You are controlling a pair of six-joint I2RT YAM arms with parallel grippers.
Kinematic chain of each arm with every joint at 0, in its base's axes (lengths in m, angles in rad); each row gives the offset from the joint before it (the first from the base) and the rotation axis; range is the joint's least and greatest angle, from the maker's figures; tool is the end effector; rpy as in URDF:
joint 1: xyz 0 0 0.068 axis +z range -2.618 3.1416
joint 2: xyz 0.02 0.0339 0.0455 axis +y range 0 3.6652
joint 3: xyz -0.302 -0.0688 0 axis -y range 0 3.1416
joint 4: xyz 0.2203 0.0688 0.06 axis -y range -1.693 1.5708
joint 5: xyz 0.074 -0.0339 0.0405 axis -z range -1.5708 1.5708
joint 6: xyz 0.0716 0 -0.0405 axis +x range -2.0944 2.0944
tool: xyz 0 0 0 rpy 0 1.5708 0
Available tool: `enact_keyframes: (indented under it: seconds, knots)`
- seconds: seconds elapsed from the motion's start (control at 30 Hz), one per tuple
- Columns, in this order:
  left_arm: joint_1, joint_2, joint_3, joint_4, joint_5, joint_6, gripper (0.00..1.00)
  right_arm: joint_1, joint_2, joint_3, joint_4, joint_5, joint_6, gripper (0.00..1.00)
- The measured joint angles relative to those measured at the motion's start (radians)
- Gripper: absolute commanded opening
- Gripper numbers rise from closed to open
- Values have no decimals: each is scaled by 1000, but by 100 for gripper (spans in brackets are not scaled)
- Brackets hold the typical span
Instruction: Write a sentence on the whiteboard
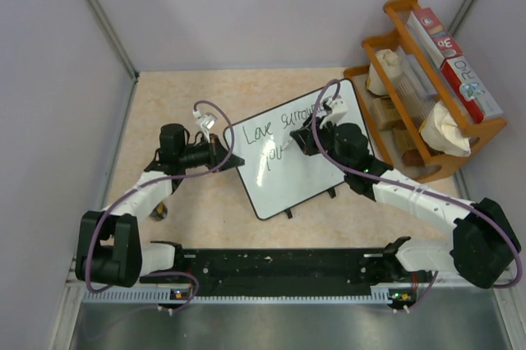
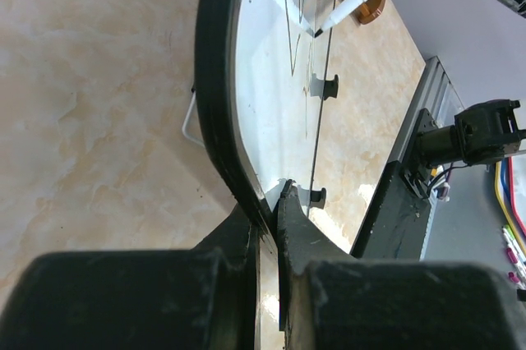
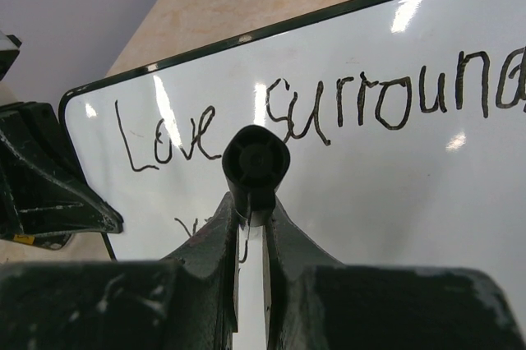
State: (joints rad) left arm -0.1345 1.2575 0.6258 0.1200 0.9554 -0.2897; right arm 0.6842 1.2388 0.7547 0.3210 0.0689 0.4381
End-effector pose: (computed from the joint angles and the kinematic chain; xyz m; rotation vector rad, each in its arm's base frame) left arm 0.2307 -0.0902 0.2627 0.4448 2.0210 -1.2463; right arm 0.2263 0.1782 0.3260 -0.1682 1.7876 0.7584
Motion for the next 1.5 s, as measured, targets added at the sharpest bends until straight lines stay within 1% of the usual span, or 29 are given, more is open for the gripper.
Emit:
enact_keyframes:
  seconds: [0.6, 0.93, 1.1, 1.5]
  knots:
    - [0, 2, 0, 0, 0, 0, 0, 0, -37, -41, -22, -9, -1, 0]
    - [-2, 2, 1, 4, 3, 0, 0, -50, -127, -40, -29, -14, 4, 0]
    - [-2, 2, 1, 4, 3, 0, 0, -80, -130, -40, -33, -17, 3, 0]
    - [-3, 2, 1, 4, 3, 0, 0, -84, -128, -40, -37, 2, -36, 0]
